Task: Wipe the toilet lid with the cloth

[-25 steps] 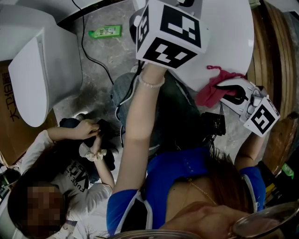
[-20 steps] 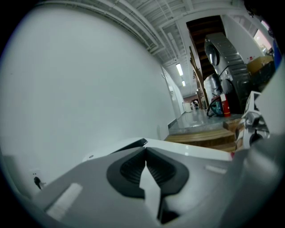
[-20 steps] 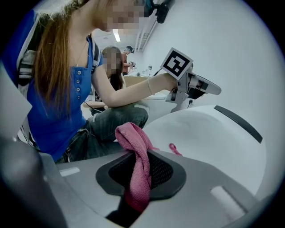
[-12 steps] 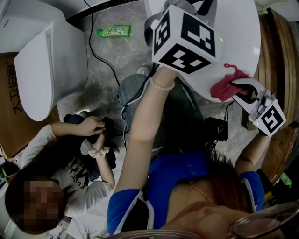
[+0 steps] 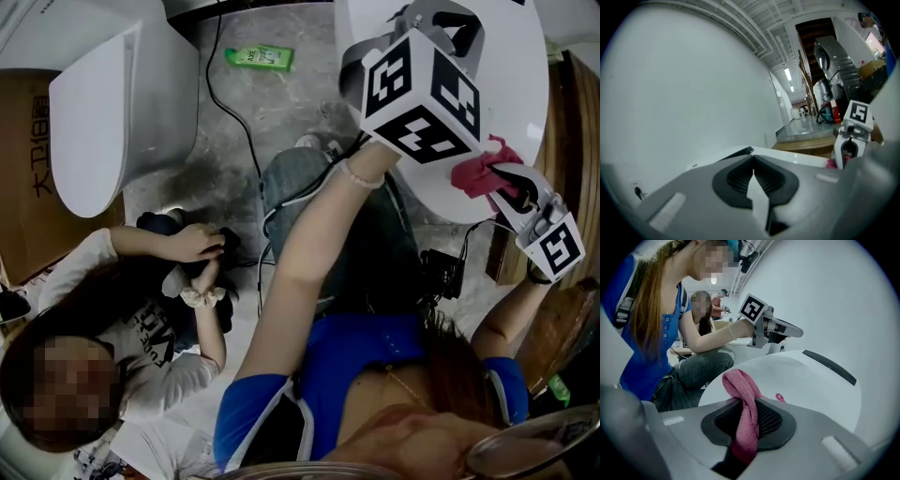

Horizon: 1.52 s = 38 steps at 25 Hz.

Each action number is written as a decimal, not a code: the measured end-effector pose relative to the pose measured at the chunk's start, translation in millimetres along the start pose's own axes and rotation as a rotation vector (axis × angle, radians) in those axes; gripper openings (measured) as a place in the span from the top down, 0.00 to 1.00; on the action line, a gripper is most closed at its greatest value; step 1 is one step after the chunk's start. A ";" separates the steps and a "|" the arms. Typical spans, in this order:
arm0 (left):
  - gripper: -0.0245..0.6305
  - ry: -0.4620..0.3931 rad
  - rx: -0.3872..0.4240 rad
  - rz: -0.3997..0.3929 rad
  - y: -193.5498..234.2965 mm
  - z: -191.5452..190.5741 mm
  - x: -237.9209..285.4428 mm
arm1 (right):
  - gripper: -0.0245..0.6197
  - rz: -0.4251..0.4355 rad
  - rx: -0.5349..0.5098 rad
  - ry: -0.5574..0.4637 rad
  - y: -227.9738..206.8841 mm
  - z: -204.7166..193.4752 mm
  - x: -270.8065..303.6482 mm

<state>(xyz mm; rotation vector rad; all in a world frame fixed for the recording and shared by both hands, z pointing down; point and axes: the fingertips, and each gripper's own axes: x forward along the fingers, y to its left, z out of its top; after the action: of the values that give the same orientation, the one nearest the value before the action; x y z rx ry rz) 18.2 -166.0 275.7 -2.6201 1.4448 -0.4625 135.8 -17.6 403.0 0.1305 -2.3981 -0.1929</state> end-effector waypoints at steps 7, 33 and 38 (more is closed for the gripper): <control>0.96 0.010 0.011 0.004 -0.1 -3.3 -3.4 | 0.85 -0.055 -0.004 0.014 -15.2 8.0 10.6; 0.96 -0.007 -0.003 0.068 22.1 -3.2 -16.8 | 0.85 -0.517 0.089 -0.099 -94.5 79.0 48.0; 0.96 -0.025 0.007 0.102 25.3 -0.4 -22.3 | 0.85 -0.659 0.128 -0.184 -116.4 105.8 48.8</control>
<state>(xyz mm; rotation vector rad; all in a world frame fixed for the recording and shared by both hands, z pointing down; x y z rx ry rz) -13.4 -161.0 265.3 -2.5228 1.5563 -0.4213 33.3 -128.5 337.2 1.0015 -2.4664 -0.3644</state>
